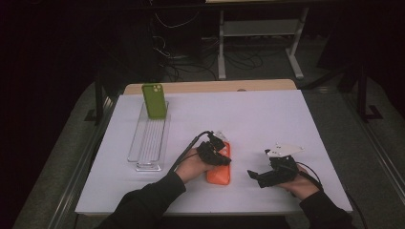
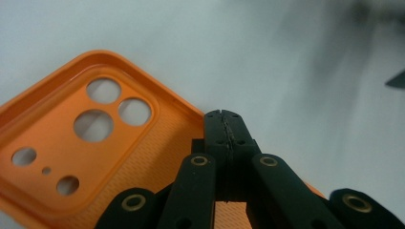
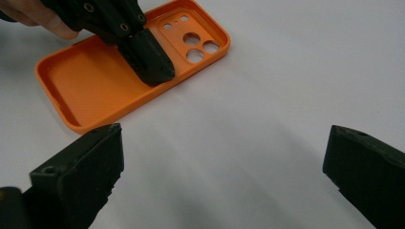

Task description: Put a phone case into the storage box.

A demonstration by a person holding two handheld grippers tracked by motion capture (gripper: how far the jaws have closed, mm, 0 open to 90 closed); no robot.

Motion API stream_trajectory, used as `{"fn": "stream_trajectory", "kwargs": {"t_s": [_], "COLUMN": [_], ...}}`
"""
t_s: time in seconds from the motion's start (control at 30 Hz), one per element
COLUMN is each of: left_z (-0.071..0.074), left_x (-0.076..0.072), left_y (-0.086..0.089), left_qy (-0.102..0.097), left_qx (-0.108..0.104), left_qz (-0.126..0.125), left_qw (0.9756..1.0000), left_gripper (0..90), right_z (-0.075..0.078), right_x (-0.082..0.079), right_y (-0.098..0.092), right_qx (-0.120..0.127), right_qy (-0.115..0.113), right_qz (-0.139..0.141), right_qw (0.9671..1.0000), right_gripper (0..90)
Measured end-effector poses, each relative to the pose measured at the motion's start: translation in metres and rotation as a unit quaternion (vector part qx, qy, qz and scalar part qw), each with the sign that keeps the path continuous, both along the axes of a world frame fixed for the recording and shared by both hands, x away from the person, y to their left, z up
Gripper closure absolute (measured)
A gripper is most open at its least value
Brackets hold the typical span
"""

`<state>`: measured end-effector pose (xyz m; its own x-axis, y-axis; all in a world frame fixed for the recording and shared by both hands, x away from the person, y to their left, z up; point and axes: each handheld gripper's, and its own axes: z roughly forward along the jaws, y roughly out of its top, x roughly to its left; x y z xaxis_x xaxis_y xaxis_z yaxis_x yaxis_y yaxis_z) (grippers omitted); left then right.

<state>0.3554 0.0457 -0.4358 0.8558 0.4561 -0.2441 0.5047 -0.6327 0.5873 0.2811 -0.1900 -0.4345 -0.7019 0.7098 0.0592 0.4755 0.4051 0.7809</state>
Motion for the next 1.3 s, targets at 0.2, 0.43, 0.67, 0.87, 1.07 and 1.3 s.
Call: {"fn": "stream_trajectory", "kwargs": {"t_s": [0.2, 0.43, 0.67, 0.87, 1.07, 1.3], "left_z": [-0.002, -0.003, 0.0, 0.01, 0.022, 0.026], "left_x": [0.005, 0.008, 0.006, -0.003, -0.011, -0.02], "left_y": [-0.01, -0.02, -0.016, -0.006, 0.019, 0.049], "left_qy": [0.0, -0.002, -0.012, -0.036, -0.062, -0.078], "left_qx": [-0.008, -0.018, -0.025, -0.031, -0.034, -0.05], "left_qz": [0.002, 0.008, -0.005, -0.024, -0.037, -0.003], "left_qw": [1.0, 0.9998, 0.9996, 0.9986, 0.9968, 0.9957], "left_gripper": [89.8, 89.7, 89.6, 87.4, 69.5, 47.6], "right_z": [0.001, 0.001, 0.001, 0.001, 0.0, 0.0], "right_x": [0.0, 0.0, 0.0, 0.0, 0.0, 0.0], "right_y": [0.0, 0.0, 0.0, -0.001, -0.001, -0.001], "right_qx": [0.001, 0.002, 0.0, 0.0, -0.002, -0.001], "right_qy": [-0.004, -0.003, -0.004, -0.004, -0.005, -0.004], "right_qz": [0.0, 0.0, 0.002, 0.0, 0.002, -0.001], "right_qw": [1.0, 1.0, 1.0, 1.0, 1.0, 1.0], "right_gripper": [0.0, 0.0, 0.0, 0.0, 0.0, 0.0]}}
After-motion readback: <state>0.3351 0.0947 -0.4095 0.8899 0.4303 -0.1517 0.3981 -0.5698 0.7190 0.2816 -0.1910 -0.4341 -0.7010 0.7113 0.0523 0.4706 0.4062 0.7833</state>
